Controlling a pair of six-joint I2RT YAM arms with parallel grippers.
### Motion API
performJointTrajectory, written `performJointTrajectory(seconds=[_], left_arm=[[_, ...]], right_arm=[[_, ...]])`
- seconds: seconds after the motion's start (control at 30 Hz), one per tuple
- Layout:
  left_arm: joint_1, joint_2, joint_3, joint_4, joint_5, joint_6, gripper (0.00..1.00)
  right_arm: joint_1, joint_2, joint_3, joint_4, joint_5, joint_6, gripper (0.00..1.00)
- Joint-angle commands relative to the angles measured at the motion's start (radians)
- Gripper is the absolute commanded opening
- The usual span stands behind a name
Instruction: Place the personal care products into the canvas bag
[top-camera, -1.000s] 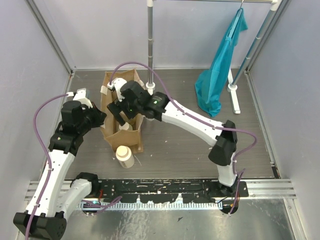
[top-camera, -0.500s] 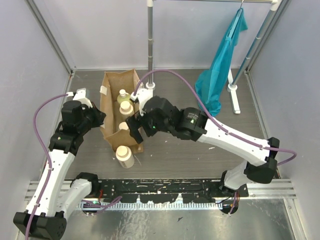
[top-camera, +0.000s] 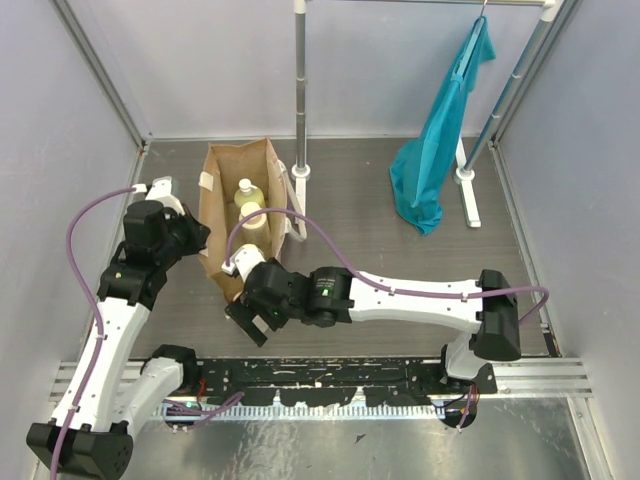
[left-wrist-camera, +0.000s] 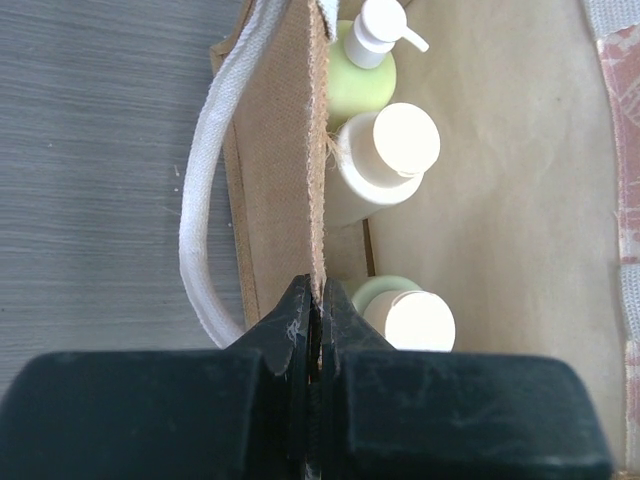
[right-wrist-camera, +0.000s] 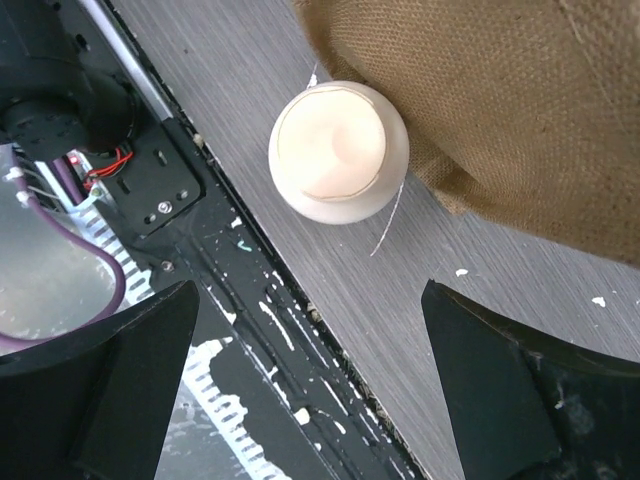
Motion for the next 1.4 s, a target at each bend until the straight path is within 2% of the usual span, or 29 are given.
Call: performJointTrajectory(seconds=[0.0,0.33,0.5,1.07,1.17,1.37], left_arm=[[0.001,-0.006,0.019,-0.06,-0.019,0.011,0.0],[0.001,-0.026,0.003,-0.059,-0.014,0.01,0.0],[0.0,-0.032,0.001,-0.057,-0.007,0.008,0.0],[0.0,-0.042,-0.019,-0.04,0.013,0.01,0.0],[0.0,-0.039,-0.023,-0.038,0.013,0.011,0.0],[0.0,-0.04,-0.029,-0.033,0.017,0.01,0.0]], right_arm=[[0.004,0.008,-0.026,0.144,0.066,-0.002,1.0],[0.004,0.101,-0.082,0.296,0.137,-0.079,1.0],[0.005,0.135,-0.087,0.359,0.124,-0.095,1.0],[0.005,0.268,-0.055,0.417,0.172,-0.158,1.0],[0.004,0.272,-0.06,0.41,0.171,-0.158,0.93],[0.005,0.258,-0.065,0.371,0.19,-0.159,0.56]])
